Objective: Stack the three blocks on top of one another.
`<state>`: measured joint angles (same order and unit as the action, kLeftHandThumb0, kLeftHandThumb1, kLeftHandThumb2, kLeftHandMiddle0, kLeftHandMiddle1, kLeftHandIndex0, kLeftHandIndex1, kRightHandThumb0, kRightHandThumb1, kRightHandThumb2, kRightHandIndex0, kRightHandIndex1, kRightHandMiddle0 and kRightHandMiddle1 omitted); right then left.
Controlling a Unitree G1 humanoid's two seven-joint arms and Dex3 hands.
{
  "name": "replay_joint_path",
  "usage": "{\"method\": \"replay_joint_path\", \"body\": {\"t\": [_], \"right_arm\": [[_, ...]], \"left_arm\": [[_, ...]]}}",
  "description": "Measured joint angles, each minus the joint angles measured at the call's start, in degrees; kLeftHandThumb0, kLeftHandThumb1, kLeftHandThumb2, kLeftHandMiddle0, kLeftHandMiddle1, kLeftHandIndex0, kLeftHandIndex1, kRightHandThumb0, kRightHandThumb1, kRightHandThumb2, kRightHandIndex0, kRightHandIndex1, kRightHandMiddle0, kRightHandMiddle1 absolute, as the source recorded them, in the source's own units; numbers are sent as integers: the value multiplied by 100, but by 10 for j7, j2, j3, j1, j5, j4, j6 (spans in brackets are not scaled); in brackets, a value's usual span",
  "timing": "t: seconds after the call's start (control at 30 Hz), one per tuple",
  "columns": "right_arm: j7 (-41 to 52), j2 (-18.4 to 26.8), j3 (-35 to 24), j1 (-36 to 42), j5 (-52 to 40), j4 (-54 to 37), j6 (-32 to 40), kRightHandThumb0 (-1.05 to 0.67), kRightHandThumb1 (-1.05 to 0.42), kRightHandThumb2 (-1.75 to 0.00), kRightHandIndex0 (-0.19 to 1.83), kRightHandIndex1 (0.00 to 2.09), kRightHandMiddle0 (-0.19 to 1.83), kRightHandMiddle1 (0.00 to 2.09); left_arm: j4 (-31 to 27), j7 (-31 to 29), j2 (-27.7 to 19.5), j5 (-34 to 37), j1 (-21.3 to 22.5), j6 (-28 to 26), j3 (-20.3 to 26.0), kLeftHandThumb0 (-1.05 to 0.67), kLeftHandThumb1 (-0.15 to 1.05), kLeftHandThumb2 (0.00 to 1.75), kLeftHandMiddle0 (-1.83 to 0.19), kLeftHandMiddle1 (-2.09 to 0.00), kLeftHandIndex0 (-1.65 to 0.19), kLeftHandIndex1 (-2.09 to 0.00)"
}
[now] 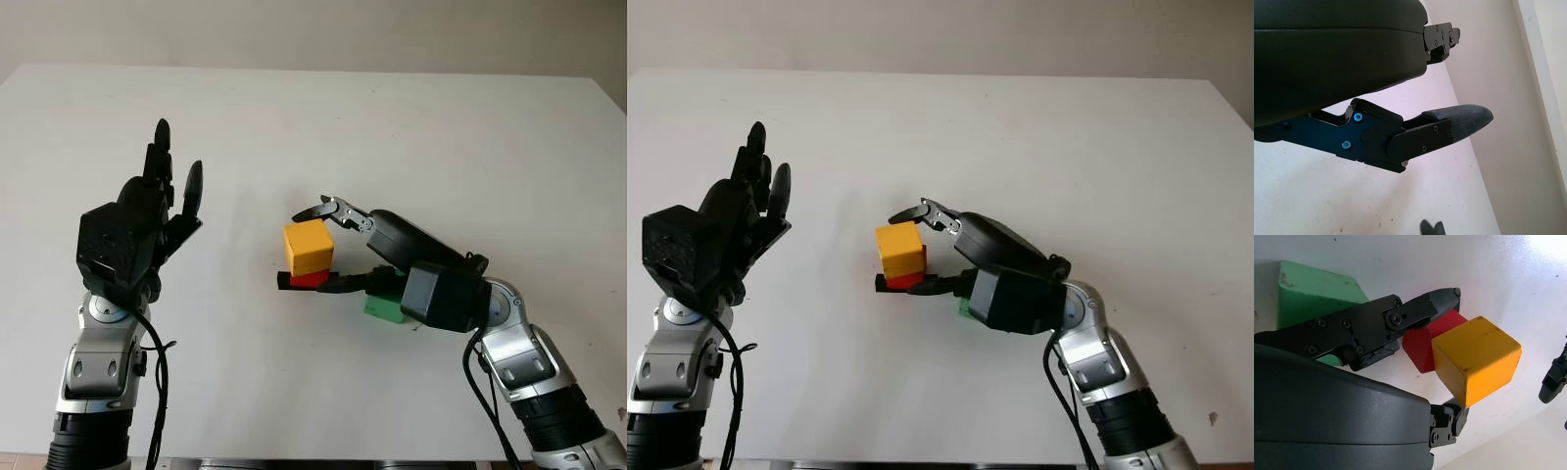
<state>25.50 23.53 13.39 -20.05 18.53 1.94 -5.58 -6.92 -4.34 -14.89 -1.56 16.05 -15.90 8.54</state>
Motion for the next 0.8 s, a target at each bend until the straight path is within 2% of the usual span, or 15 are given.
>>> {"method": "replay_joint_path", "body": {"t": [0.37, 0.57, 0.67, 0.8], "right_arm": [[0, 1, -9, -1, -14, 0, -3, -71, -97, -6, -19, 0, -10, 9], [-4, 4, -48, -36, -39, 0, 5, -73, -96, -5, -19, 0, -10, 8], [8, 10, -69, -58, -63, -10, 31, -72, -96, -5, -19, 0, -10, 7], [26, 32, -96, -88, -85, -20, 60, -76, -95, -5, -14, 3, 0, 12]], "left_arm": [[0, -4, 0, 1, 0, 0, 0, -70, 105, 68, 18, -5, 17, -5], [0, -5, -1, 0, 0, 1, 0, -71, 105, 68, 17, -6, 16, -6], [0, -6, -2, 0, 0, 1, 0, -70, 105, 69, 18, -5, 18, -5], [0, -6, -6, 1, 0, 10, 1, -70, 105, 69, 17, -6, 17, -5]]}}
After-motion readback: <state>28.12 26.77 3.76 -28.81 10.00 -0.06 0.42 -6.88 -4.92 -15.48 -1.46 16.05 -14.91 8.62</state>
